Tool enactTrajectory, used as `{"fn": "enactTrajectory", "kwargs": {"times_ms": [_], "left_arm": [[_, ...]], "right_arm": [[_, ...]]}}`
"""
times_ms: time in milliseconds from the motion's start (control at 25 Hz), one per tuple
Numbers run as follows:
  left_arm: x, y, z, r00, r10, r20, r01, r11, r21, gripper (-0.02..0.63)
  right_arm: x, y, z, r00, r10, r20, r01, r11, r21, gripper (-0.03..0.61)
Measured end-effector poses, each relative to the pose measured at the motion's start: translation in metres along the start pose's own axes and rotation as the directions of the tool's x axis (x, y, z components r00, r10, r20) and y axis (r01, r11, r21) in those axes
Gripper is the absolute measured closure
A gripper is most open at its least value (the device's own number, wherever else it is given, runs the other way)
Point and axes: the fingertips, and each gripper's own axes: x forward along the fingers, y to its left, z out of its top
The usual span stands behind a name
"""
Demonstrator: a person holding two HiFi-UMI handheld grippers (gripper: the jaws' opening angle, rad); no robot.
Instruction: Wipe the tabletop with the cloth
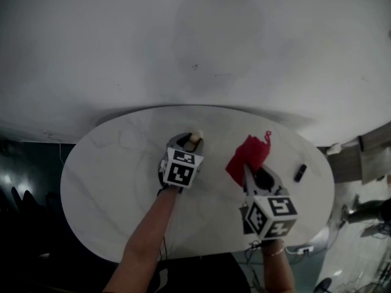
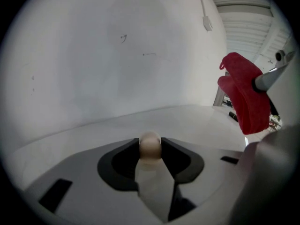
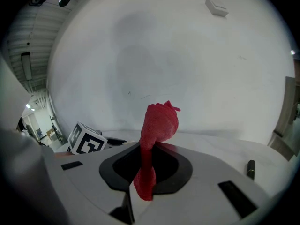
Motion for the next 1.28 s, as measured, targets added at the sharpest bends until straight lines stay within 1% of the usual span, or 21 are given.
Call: {"fn": "enactTrajectory", "kwargs": {"times_ms": [120, 280, 360, 560, 680, 800, 880, 1040, 1160, 1280], "left_arm": [[0.001, -0.001, -0.001, 1.000, -0.006, -0.002, 0.006, 1.000, 0.000, 0.473], [0.000, -0.004, -0.001, 1.000, -0.025, -0.001, 0.025, 1.000, -0.010, 0.427], [-0.003, -0.005, -0.001, 1.000, -0.022, 0.003, 0.022, 1.000, -0.005, 0.410], [-0.024, -0.001, 0.013, 0.998, 0.034, 0.047, -0.034, 0.999, 0.002, 0.411], [-0.043, -0.005, 0.021, 0.996, 0.038, 0.086, -0.037, 0.999, -0.013, 0.414], [-0.064, -0.008, 0.027, 0.990, 0.057, 0.126, -0.053, 0.998, -0.031, 0.442], [-0.078, -0.009, 0.029, 0.986, 0.075, 0.146, -0.071, 0.997, -0.034, 0.479], [-0.102, -0.010, 0.031, 0.979, 0.107, 0.174, -0.098, 0.993, -0.057, 0.534], [-0.120, -0.019, 0.029, 0.974, 0.120, 0.190, -0.108, 0.991, -0.075, 0.573], [-0.137, -0.031, 0.026, 0.970, 0.123, 0.209, -0.108, 0.991, -0.082, 0.593]], "right_arm": [[0.001, 0.001, -0.001, 1.000, 0.003, -0.003, -0.003, 1.000, 0.009, 0.529], [-0.001, 0.002, -0.003, 1.000, 0.013, -0.006, -0.013, 1.000, 0.011, 0.529], [-0.004, 0.002, -0.003, 1.000, 0.016, -0.005, -0.016, 1.000, 0.017, 0.529], [-0.005, 0.003, -0.003, 0.999, 0.035, 0.001, -0.035, 0.999, 0.015, 0.529], [-0.012, 0.005, -0.004, 0.999, 0.046, 0.009, -0.046, 0.999, 0.015, 0.529], [-0.019, 0.009, -0.003, 0.998, 0.061, 0.022, -0.061, 0.998, 0.013, 0.529], [-0.024, 0.011, -0.001, 0.997, 0.075, 0.029, -0.075, 0.997, 0.004, 0.529], [-0.029, 0.017, 0.004, 0.993, 0.105, 0.050, -0.104, 0.994, -0.024, 0.529], [-0.037, 0.017, 0.001, 0.991, 0.118, 0.056, -0.116, 0.993, -0.031, 0.529], [-0.045, 0.016, -0.002, 0.990, 0.128, 0.061, -0.126, 0.991, -0.035, 0.529]]}}
